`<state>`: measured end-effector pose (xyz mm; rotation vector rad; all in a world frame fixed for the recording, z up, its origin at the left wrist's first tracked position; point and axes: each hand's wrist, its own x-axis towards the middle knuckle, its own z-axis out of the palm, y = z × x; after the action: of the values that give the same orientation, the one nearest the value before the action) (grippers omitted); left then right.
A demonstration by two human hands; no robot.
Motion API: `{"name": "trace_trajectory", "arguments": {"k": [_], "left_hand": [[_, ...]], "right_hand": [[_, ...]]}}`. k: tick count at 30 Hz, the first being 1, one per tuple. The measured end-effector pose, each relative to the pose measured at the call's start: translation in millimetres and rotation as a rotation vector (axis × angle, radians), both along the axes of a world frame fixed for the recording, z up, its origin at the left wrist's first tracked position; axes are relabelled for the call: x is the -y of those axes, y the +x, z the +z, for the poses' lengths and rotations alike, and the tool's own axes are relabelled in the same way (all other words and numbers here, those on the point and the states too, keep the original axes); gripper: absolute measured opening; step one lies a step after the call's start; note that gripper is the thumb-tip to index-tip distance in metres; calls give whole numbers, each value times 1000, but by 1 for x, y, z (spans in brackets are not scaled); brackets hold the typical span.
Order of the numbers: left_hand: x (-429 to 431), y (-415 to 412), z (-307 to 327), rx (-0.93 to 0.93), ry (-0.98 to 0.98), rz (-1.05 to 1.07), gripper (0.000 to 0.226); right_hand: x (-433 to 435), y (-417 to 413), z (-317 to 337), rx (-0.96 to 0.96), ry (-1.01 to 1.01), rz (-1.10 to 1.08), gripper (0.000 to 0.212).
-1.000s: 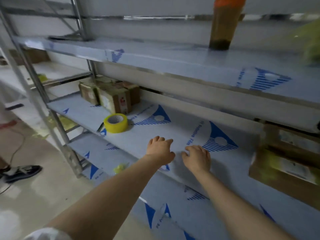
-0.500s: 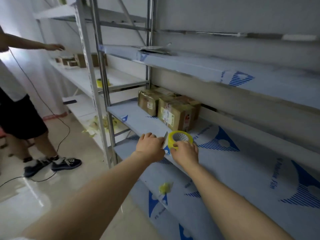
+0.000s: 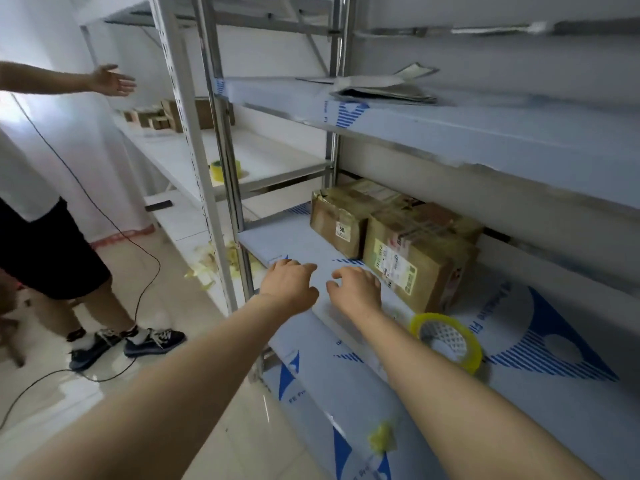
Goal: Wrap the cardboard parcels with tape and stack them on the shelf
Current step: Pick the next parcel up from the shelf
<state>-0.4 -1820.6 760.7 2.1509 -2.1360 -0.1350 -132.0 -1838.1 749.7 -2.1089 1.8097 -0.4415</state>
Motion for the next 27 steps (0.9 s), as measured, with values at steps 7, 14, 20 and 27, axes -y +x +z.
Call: {"name": "trace_trajectory", "arguments": {"k": [7,14,20,27], "left_hand": [[110,33,0,-55,-17,-11,56],[195,50,-1,-168,3,-39,53],[272,66,-1,-344,-51,-103,40],[358,82,-6,-691,130,-107,38]], "right_hand": [[100,26,7,20,-21,-50,36],[163,32,10,-117,-187,-127,34],[207,36,7,-364,-240,-198,50],[245,70,0,-371,-101,-358,28]]}}
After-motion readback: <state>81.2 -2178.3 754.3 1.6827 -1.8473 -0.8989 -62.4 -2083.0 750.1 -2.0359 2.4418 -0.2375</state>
